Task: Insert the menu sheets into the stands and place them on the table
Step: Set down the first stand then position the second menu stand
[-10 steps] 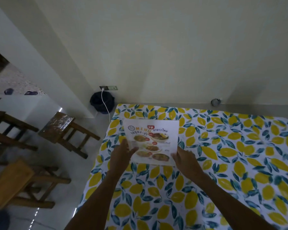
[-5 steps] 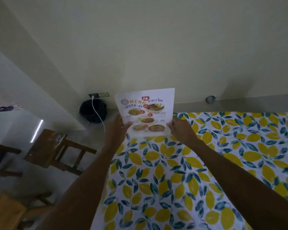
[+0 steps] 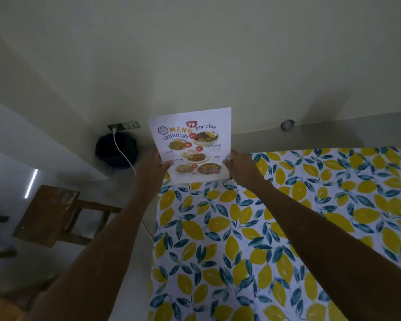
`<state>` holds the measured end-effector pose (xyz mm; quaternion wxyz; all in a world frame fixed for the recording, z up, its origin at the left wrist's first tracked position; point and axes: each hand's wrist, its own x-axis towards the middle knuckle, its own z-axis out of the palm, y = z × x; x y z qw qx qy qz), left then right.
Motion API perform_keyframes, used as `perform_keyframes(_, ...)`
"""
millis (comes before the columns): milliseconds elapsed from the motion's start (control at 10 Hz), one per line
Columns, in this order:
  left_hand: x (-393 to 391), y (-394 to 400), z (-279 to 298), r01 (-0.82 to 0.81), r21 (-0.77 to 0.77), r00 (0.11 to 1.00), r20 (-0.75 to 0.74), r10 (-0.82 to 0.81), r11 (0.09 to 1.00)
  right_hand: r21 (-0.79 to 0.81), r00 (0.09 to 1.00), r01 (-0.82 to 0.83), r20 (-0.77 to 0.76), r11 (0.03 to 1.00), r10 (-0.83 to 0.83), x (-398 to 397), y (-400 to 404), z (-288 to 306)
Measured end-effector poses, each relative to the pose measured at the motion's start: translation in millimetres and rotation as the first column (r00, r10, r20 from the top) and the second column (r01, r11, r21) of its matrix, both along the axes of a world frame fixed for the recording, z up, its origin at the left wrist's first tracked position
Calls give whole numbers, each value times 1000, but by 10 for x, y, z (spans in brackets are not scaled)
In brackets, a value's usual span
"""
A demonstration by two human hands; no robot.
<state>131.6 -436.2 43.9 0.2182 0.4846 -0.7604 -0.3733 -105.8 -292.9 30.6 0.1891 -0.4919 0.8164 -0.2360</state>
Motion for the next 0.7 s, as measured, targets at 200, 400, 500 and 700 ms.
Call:
perform_keyframes(200,-101,0,-58,-77,-36,996,45,78,996,7,998,26,48,1000,-27,-21,-52,-71)
perform_keyframes(400,-111,22,-60,-53,-73,992,114,61,996,-11,996,70,61,997,-70,25,-30,-98)
perform_keyframes(500,-118,67,-29,-54,-90,985,158,68,994,23,993,74,92,997,-76,11,-17,-74)
perform_keyframes(700,-91,128,12,-50,-87,980,186,65,995,98,978,77,186,992,-95,-21,31,-25)
